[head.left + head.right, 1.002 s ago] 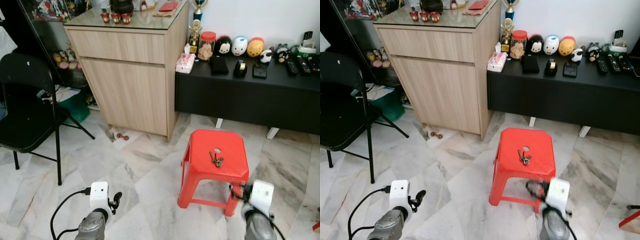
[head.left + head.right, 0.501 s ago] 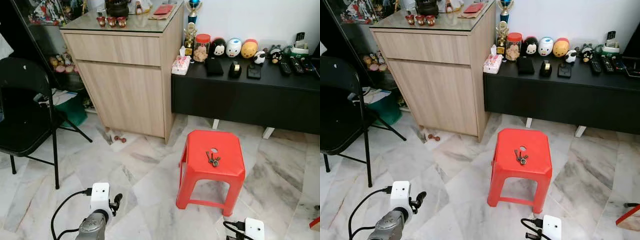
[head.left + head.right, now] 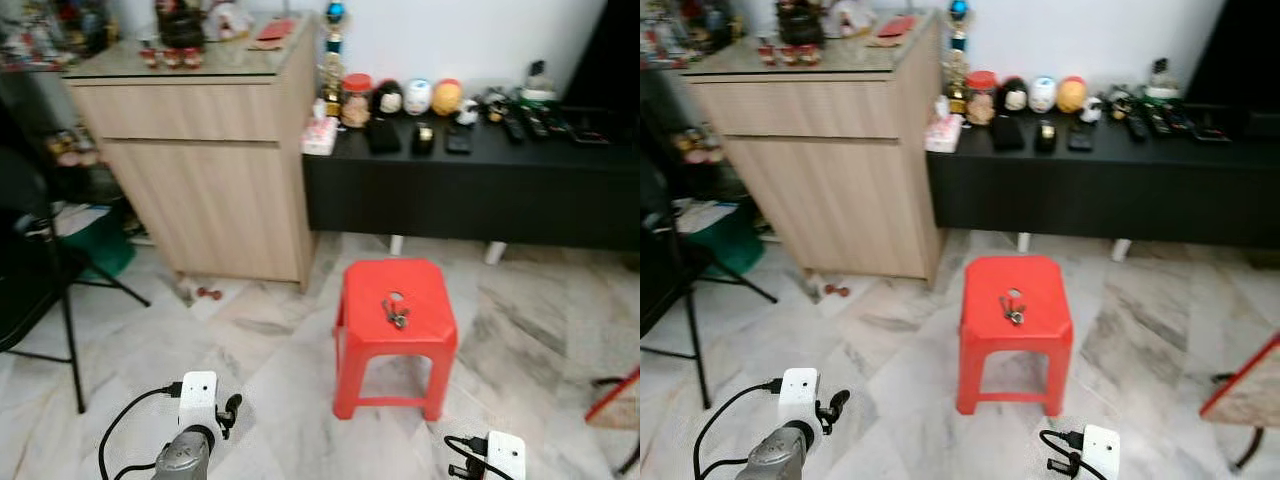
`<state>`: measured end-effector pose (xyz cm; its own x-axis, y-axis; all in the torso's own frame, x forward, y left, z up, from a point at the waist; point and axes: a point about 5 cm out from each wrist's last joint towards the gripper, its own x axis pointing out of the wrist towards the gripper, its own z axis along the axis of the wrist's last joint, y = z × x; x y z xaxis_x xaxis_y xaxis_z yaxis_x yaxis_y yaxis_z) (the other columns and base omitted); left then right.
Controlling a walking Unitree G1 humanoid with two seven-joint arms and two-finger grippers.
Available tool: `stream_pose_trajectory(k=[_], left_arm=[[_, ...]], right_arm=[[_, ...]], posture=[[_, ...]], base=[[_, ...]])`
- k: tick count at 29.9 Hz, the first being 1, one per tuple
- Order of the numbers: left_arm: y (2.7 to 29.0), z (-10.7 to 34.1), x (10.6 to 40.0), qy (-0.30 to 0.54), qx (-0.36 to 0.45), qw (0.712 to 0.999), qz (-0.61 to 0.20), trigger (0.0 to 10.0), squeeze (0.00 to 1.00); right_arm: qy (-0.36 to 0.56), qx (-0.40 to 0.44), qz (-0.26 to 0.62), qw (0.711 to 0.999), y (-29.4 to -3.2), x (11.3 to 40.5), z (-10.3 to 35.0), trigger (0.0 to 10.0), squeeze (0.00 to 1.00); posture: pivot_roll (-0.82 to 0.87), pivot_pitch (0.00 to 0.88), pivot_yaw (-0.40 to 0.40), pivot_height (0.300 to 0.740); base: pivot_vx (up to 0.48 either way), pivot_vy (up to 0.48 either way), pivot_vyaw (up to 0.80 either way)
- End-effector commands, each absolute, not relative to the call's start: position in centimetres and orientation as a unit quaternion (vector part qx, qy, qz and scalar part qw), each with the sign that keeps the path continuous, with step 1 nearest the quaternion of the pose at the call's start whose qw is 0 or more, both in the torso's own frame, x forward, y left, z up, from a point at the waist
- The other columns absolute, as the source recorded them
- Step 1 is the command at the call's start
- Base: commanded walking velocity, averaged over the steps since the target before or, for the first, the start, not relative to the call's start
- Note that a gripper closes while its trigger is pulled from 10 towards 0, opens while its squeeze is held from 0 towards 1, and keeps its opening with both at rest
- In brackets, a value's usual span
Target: Hang keys on a hook
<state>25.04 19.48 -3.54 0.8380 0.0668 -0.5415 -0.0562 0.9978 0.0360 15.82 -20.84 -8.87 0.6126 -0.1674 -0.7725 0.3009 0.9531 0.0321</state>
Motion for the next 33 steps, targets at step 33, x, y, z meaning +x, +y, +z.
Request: stream_pose_trajectory(k=[33], left_arm=[[19.8,-3.9,24.6,0.295,0.019,0.955,0.033,10.0,0.00]], right_arm=[[0.412,0.109,-0.163,0.890,-21.1,15.4,-9.0,10.0,0.00]], posture=[[-0.01,0.058,0.041,0.740]], base=[[0.000,-0.480,-0.10]])
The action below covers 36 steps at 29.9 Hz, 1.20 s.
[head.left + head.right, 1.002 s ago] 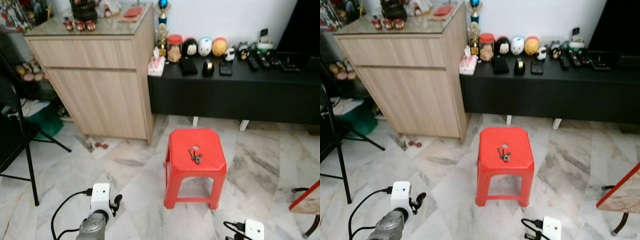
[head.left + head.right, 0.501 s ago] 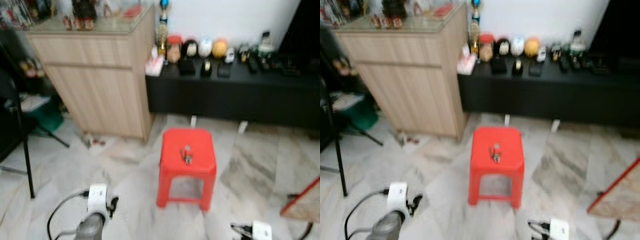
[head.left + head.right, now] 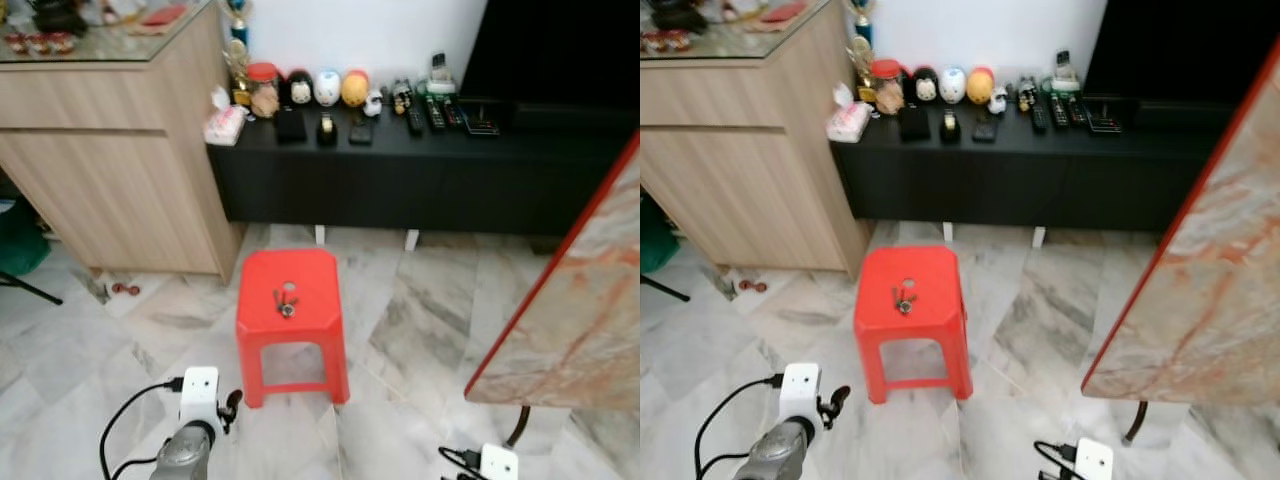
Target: Hang keys on a hook
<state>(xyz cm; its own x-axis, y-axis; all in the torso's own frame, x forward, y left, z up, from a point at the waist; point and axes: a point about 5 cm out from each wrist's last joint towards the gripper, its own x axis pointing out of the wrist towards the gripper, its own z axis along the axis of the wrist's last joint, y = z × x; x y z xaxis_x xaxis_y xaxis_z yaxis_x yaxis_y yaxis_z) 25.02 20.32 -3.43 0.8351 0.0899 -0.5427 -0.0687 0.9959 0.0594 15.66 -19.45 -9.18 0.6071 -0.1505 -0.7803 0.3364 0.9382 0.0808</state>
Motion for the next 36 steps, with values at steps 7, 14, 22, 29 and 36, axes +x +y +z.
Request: stream_pose_trajectory(k=[7,14,22,29,36], left_arm=[[19.8,-3.9,24.5,0.297,0.019,0.954,0.034,10.0,0.00],[19.8,-4.0,24.4,0.299,0.019,0.953,0.032,10.0,0.00],[19.7,-4.1,24.4,0.300,0.018,0.953,0.030,10.0,0.00],[19.9,-3.9,24.6,0.295,0.013,0.955,0.032,10.0,0.00],[19.8,-3.8,24.7,0.293,0.011,0.956,0.030,10.0,0.00]], right_arm=[[0.390,0.112,-0.178,0.896,-22.4,16.5,-8.2,10.0,0.00],[0.358,0.115,-0.184,0.908,-22.8,17.9,-7.4,10.0,0.00],[0.326,0.102,-0.200,0.918,-23.4,18.6,-6.7,10.0,0.00],[0.218,0.063,-0.248,0.942,-25.0,22.1,-3.4,10.0,0.00],[0.091,-0.097,-0.290,0.948,-26.7,25.2,1.4,10.0,0.00]], posture=[[-0.02,0.037,0.041,0.740],[-0.03,0.015,0.042,0.740],[-0.02,0.000,0.044,0.740],[-0.02,0.009,0.051,0.740],[-0.03,0.021,0.055,0.740]], base=[[0.000,-0.480,0.00],[0.000,-0.480,0.00],[0.000,-0.480,0.00],[0.000,-0.106,0.00],[0.000,0.000,0.00]])
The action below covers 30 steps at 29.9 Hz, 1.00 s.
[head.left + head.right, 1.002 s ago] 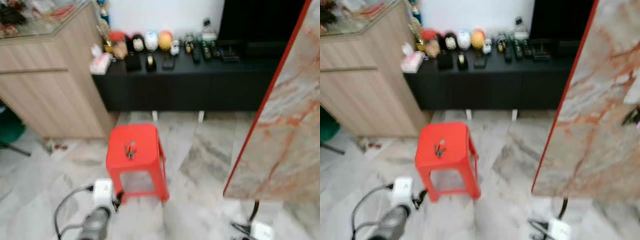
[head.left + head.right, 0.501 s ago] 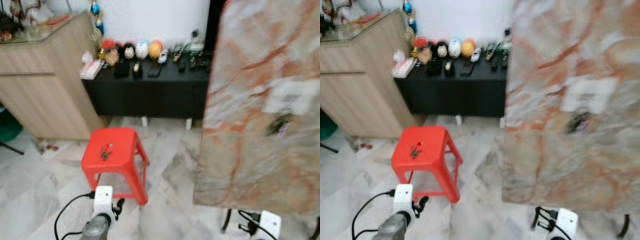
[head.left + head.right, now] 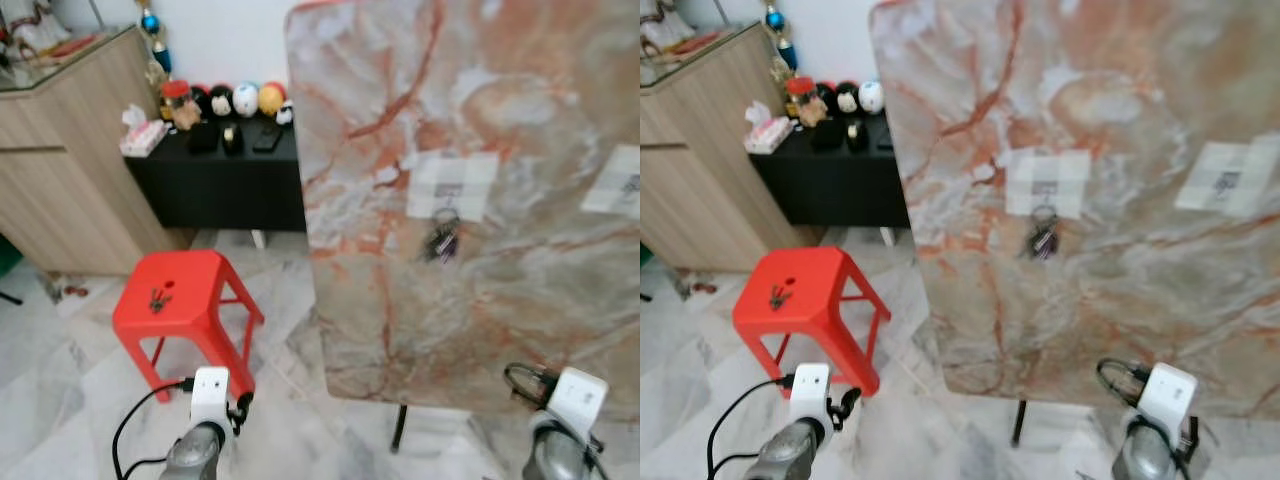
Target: Hang keys on a hook
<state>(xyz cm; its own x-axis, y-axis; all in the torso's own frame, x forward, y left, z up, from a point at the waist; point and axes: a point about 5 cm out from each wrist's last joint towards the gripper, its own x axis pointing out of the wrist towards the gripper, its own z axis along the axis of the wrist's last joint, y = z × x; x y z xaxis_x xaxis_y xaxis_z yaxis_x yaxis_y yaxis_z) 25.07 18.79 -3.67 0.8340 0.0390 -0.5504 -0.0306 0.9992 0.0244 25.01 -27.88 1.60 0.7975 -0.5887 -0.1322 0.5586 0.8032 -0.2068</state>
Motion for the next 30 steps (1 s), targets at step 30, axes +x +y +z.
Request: stream_pose_trajectory(k=[30], left_arm=[[20.1,-3.6,24.8,0.289,0.005,0.957,0.034,10.0,0.00]], right_arm=[[0.068,0.057,-0.384,0.919,-26.0,28.5,5.8,10.0,0.00]], posture=[[-0.02,0.040,0.056,0.740]], base=[[0.000,0.000,0.00]])
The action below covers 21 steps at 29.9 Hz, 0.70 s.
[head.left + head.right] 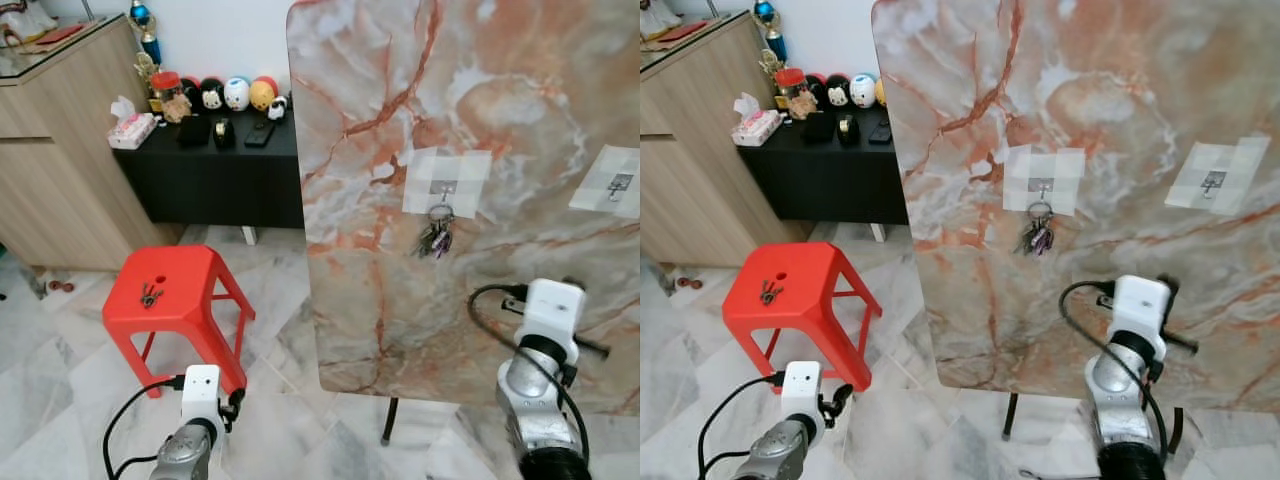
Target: Hang keys on a hook
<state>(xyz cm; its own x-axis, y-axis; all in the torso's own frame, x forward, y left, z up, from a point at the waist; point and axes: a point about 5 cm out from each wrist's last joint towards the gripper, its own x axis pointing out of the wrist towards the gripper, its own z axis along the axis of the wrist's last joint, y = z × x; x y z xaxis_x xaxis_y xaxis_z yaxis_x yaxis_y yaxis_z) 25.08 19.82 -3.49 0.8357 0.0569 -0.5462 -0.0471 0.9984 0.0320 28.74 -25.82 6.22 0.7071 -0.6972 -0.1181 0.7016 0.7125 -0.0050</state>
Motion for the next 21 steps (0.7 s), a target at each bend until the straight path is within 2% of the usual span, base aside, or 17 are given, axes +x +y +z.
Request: stream_pose_trajectory(k=[1,4,5,6,7,9,10,11,12,16,17,18,21], left_arm=[[20.1,-3.6,24.8,0.289,0.005,0.957,0.034,10.0,0.00],[20.1,-3.7,24.8,0.290,0.005,0.957,0.033,10.0,0.00],[20.1,-3.7,24.8,0.290,0.006,0.956,0.032,10.0,0.00],[20.1,-3.7,24.8,0.291,0.006,0.956,0.032,10.0,0.00],[20.1,-3.7,24.8,0.291,0.006,0.956,0.032,10.0,0.00],[20.1,-3.7,24.8,0.292,0.006,0.956,0.031,10.0,0.00],[20.1,-3.7,24.8,0.292,0.007,0.956,0.031,10.0,0.00],[20.1,-3.7,24.8,0.292,0.007,0.956,0.031,10.0,0.00],[20.1,-3.7,24.8,0.292,0.007,0.956,0.030,10.0,0.00],[20.1,-3.7,24.8,0.293,0.008,0.956,0.030,10.0,0.00],[20.1,-3.7,24.8,0.293,0.008,0.956,0.029,10.0,0.00],[20.1,-3.7,24.8,0.293,0.009,0.956,0.029,10.0,0.00],[20.2,-3.7,24.7,0.293,0.010,0.955,0.030,10.0,0.00]], right_arm=[[0.079,0.095,-0.388,0.914,-26.0,28.3,5.4,10.0,0.00],[0.111,0.136,-0.375,0.910,-25.7,27.9,4.3,10.0,0.00],[0.118,0.023,-0.340,0.933,-25.5,28.1,4.5,10.0,0.00],[0.118,-0.055,-0.306,0.943,-25.2,28.2,4.6,10.0,0.00],[0.120,-0.085,-0.285,0.947,-25.0,28.2,4.4,10.0,0.00],[0.132,0.094,-0.304,0.939,-24.7,28.0,3.5,10.0,0.00],[0.152,0.200,-0.333,0.909,-24.8,27.7,2.7,10.0,0.00],[0.167,0.247,-0.345,0.890,-24.7,27.4,2.1,10.0,0.00],[0.184,0.239,-0.339,0.891,-24.8,27.3,1.7,10.0,0.00],[0.218,0.102,-0.297,0.924,-24.9,27.4,1.6,10.0,0.00],[0.216,0.012,-0.271,0.938,-24.9,27.7,2.0,10.0,0.00],[0.206,-0.050,-0.258,0.943,-24.9,27.8,2.4,10.0,0.00],[0.116,-0.112,-0.315,0.935,-26.3,28.0,5.1,10.0,0.00]], posture=[[-0.02,0.040,0.056,0.740],[-0.03,0.040,0.058,0.740],[-0.03,0.040,0.058,0.740],[-0.02,0.040,0.059,0.740],[-0.02,0.040,0.059,0.740],[-0.02,0.041,0.060,0.740],[-0.03,0.040,0.060,0.740],[-0.03,0.040,0.060,0.740],[-0.03,0.040,0.061,0.740],[-0.02,0.038,0.060,0.740],[-0.02,0.038,0.059,0.740],[-0.02,0.037,0.059,0.740],[-0.02,0.037,0.061,0.740]], base=[[0.000,0.000,0.00],[0.000,0.000,0.00],[0.000,0.000,0.00],[0.000,0.000,0.00],[0.000,0.000,0.00],[0.000,0.000,0.00],[0.000,0.000,0.00],[0.000,0.000,0.00],[0.000,0.000,0.00],[0.000,0.000,0.00],[0.000,0.000,0.00],[0.000,0.000,0.00],[0.000,0.000,0.00]])
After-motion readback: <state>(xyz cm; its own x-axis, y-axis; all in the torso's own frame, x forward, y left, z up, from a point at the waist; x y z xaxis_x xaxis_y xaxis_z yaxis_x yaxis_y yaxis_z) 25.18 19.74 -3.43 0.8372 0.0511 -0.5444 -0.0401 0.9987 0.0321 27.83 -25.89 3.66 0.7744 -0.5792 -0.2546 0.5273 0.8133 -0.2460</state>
